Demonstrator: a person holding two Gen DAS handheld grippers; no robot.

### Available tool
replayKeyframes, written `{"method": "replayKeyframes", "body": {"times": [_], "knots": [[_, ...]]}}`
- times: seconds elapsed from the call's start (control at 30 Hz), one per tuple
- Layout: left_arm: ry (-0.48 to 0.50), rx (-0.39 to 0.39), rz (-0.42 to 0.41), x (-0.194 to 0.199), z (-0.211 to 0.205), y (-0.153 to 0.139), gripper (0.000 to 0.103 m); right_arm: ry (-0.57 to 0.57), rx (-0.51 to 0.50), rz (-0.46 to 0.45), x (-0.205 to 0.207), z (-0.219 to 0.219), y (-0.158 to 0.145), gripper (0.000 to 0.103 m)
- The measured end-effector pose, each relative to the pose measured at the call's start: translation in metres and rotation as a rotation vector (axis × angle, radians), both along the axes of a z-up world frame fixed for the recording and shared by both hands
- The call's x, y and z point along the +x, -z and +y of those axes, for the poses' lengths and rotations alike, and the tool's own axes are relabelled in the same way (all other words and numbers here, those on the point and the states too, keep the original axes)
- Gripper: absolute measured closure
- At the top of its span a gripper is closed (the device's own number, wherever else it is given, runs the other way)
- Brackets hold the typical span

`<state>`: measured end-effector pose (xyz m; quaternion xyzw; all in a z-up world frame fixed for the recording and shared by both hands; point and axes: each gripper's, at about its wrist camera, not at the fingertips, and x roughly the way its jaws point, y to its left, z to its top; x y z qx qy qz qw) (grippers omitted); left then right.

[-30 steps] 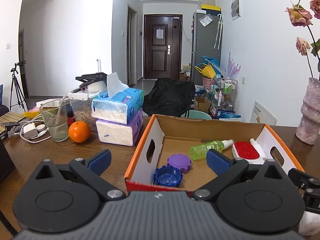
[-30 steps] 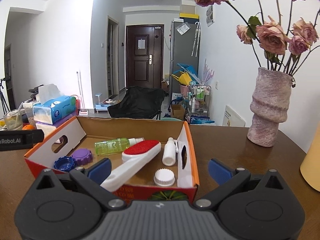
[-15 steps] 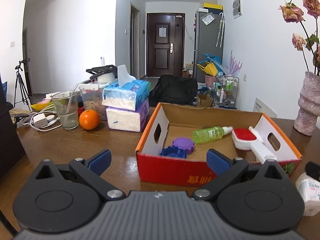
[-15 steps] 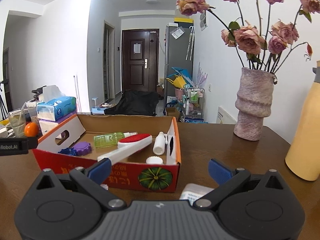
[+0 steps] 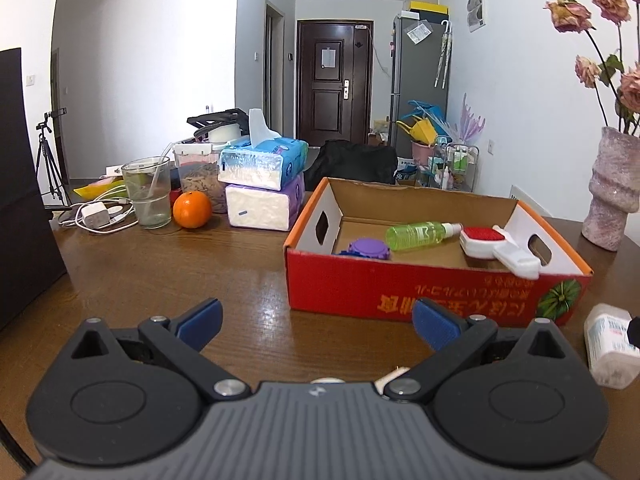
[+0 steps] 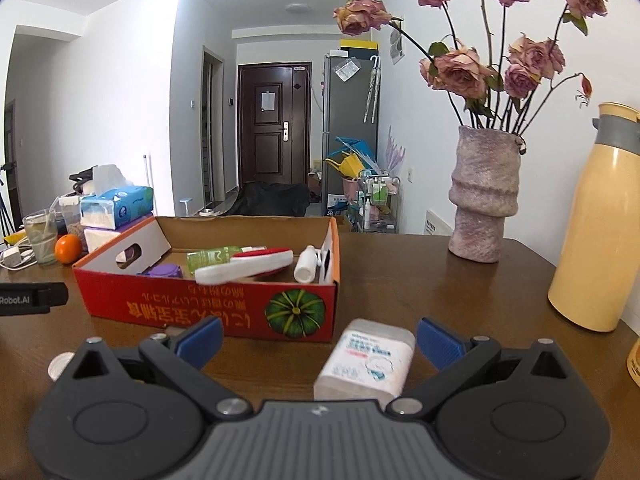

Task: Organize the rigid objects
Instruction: 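Move the right tool to the white cotton-bud container while the left tool approaches the white cap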

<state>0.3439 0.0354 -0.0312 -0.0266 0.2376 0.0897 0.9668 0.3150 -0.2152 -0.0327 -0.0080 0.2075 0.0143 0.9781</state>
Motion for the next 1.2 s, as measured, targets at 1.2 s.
{"method": "replayKeyframes", "body": {"times": [1.2], "knots": [[0.005, -0.077, 0.068, -0.025, 0.015, 0.021, 0.000, 0.028, -0.067, 0.113, 0.009, -0.023, 0.042, 0.000]]}}
